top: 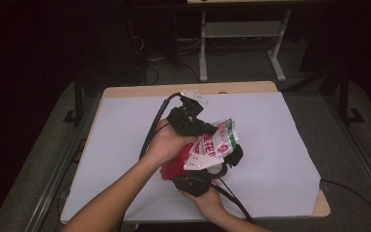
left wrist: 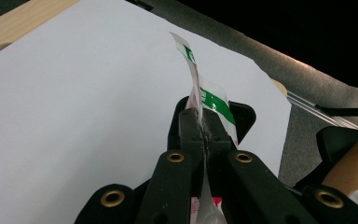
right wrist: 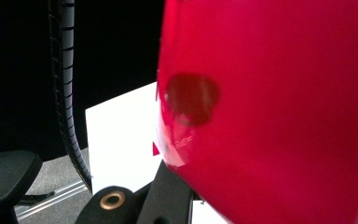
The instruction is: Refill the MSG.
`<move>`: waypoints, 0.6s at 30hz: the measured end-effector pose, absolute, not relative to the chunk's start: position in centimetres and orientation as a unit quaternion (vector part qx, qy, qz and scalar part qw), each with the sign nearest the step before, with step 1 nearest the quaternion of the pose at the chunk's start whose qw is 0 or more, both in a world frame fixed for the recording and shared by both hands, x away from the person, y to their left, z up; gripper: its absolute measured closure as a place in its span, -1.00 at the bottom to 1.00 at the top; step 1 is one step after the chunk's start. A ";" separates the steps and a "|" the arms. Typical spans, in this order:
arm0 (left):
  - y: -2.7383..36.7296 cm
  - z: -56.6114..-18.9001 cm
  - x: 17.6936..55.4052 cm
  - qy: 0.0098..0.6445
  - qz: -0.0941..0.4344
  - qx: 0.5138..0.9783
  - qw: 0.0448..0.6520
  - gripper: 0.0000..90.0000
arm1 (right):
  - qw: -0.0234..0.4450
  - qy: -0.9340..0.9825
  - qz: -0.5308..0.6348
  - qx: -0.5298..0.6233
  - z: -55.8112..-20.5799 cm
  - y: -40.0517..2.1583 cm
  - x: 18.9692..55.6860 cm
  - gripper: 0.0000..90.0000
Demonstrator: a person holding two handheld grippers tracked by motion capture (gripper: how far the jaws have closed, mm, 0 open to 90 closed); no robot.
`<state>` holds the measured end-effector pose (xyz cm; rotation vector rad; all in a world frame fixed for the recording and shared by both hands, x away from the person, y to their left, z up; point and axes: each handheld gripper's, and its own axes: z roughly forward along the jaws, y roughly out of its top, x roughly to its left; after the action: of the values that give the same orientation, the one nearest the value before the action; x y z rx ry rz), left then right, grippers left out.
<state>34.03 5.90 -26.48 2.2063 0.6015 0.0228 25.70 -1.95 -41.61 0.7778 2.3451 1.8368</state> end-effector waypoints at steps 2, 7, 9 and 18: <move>5.9 -26.5 34.0 0.240 0.009 0.878 0.414 1.00 | 0.031 0.761 0.597 0.252 -41.6 -1.9 25.7 1.00; 5.9 -26.5 34.0 0.240 0.010 0.878 0.415 1.00 | 0.030 0.760 0.598 0.252 -41.6 -1.9 25.7 1.00; 5.9 -26.5 34.0 0.241 0.010 0.877 0.415 1.00 | 0.030 0.761 0.598 0.252 -41.6 -1.9 25.7 1.00; 5.8 -26.5 34.0 0.243 0.010 0.877 0.414 1.00 | 0.026 0.756 0.605 0.247 -41.5 -2.0 25.7 1.00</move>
<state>34.05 5.76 -26.53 2.2042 0.6104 0.0253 25.68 -1.97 -41.45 0.7650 2.3382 1.8698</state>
